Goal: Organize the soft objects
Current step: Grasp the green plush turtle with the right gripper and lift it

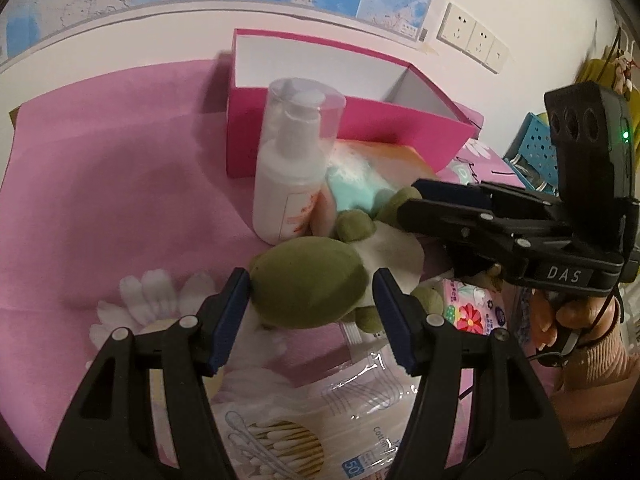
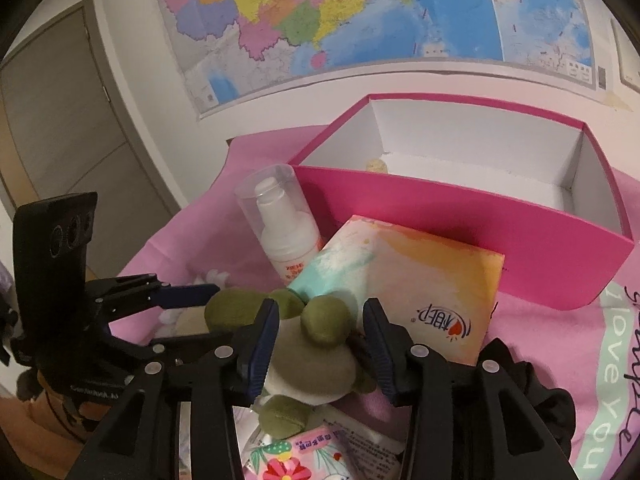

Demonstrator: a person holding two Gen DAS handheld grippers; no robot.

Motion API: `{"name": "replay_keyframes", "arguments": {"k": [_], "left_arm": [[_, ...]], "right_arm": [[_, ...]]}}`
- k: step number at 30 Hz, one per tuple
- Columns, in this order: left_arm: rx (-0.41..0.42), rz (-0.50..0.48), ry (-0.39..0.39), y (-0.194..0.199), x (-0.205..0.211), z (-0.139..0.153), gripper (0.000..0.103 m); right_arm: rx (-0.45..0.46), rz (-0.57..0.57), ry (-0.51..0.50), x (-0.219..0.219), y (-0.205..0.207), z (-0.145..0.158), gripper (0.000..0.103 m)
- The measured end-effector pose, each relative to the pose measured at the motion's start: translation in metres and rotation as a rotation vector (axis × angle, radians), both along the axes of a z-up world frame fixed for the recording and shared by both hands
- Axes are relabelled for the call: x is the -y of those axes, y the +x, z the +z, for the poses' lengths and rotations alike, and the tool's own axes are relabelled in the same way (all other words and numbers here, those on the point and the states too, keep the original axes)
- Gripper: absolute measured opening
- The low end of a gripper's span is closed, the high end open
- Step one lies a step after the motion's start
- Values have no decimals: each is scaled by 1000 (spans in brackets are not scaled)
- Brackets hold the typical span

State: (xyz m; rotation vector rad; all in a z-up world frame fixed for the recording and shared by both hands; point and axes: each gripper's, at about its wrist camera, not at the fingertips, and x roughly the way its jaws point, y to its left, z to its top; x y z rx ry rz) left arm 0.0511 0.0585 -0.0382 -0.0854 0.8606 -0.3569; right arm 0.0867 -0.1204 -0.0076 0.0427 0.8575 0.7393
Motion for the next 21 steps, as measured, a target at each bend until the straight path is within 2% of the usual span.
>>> {"name": "replay_keyframes", "arguments": {"k": [2,3,7,14,21], "left_arm": [[-10,0,-3,2,0,-2,65],[-12,-3,-8,3,0,-1,65],[-17,-1,-23,3,-1,-2,65],[1,-9,-42,-6,0,4,65],[55,0,-51,-14,-1,24,65]], "right_arm": [[3,4,-8,-2,0,-1,41],[6,8,-15,-4,0,-1,36],[20,6,-31,-6,-2,-1,25],[30,6,19,-1,-7,8,23],[82,10,72,7,-15,33,23]]}}
